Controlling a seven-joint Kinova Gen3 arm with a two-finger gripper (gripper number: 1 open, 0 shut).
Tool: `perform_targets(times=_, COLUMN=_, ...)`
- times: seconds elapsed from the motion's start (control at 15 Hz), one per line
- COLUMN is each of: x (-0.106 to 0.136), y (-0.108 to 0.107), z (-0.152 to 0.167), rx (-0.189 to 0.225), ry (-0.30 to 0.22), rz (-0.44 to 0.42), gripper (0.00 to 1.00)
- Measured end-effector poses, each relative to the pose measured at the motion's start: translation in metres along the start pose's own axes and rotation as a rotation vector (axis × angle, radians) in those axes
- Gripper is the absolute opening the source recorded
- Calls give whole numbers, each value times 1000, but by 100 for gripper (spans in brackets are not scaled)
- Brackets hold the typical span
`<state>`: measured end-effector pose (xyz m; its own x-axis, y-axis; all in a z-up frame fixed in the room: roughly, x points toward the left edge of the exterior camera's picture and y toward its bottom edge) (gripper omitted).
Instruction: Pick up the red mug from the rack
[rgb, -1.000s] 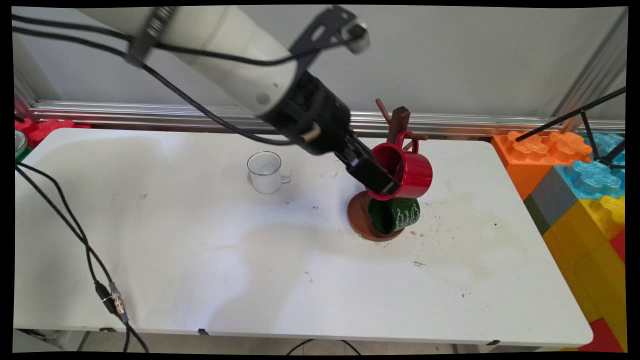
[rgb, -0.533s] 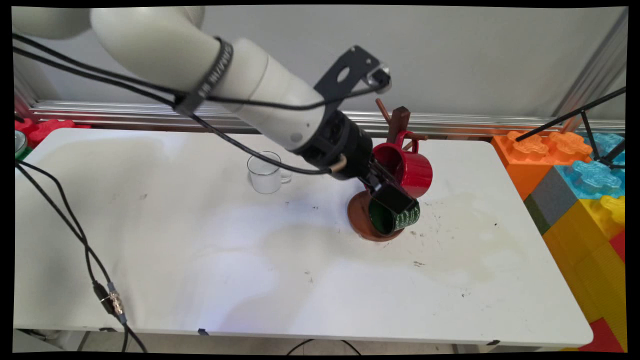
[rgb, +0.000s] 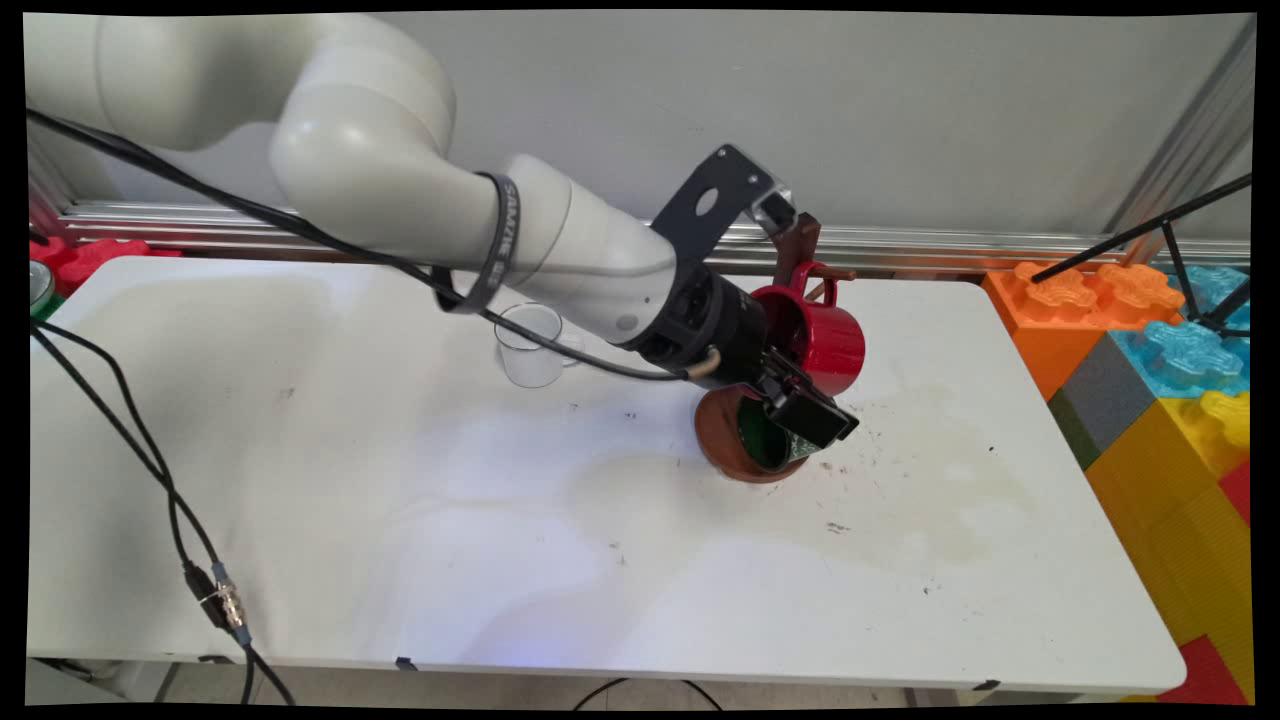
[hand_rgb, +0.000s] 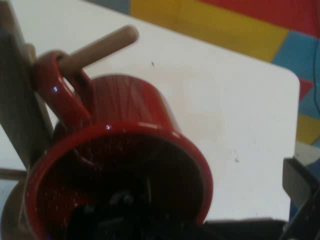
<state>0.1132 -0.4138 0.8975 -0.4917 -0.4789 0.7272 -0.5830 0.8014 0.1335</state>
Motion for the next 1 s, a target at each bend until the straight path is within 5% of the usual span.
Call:
perform_targets(times=0.73, x=-15, y=-7, z=29, rx=-17, ry=69, rz=1, gripper=100)
perform_targets(times=0.8, x=-16, y=-8, z=30, rx=-19, ry=75, rz=1, gripper=0)
perform_targets(times=1.0, x=-18, y=-9, z=34, rx=-23, ry=90, rz=5, gripper=0)
